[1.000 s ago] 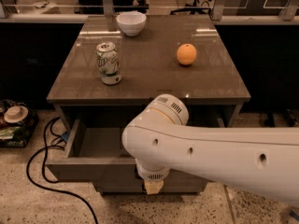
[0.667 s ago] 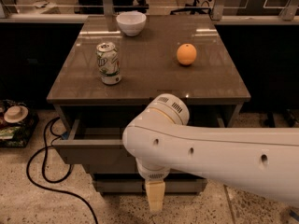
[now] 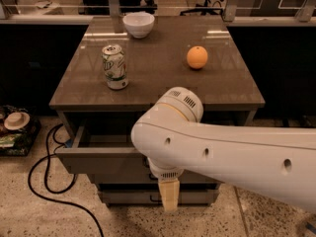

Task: Open top drawer

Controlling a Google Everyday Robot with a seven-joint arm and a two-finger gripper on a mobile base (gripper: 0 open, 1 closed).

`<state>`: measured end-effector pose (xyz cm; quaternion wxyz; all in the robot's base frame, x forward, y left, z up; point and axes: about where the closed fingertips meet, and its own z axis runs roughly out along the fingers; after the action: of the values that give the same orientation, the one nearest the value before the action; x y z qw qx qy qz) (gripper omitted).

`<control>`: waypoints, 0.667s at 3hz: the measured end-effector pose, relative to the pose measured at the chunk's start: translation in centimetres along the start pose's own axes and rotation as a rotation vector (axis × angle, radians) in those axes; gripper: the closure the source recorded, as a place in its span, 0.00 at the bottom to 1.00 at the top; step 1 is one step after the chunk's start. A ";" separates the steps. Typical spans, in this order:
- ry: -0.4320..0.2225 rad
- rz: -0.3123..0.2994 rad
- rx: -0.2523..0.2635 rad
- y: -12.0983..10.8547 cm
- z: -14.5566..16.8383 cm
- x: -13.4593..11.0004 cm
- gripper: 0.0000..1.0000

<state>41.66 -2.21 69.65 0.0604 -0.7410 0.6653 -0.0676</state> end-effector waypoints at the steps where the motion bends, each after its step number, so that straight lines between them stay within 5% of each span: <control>1: 0.026 -0.003 0.055 -3.0 -1.8 2.3 0.00; 2: 0.024 0.005 0.084 -5.0 -2.7 4.5 0.18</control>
Offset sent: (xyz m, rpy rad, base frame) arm 0.0742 -0.0626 0.0502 -0.0049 -0.1164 -0.0159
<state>46.53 -6.13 73.30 0.0836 -0.7354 0.6643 -0.1044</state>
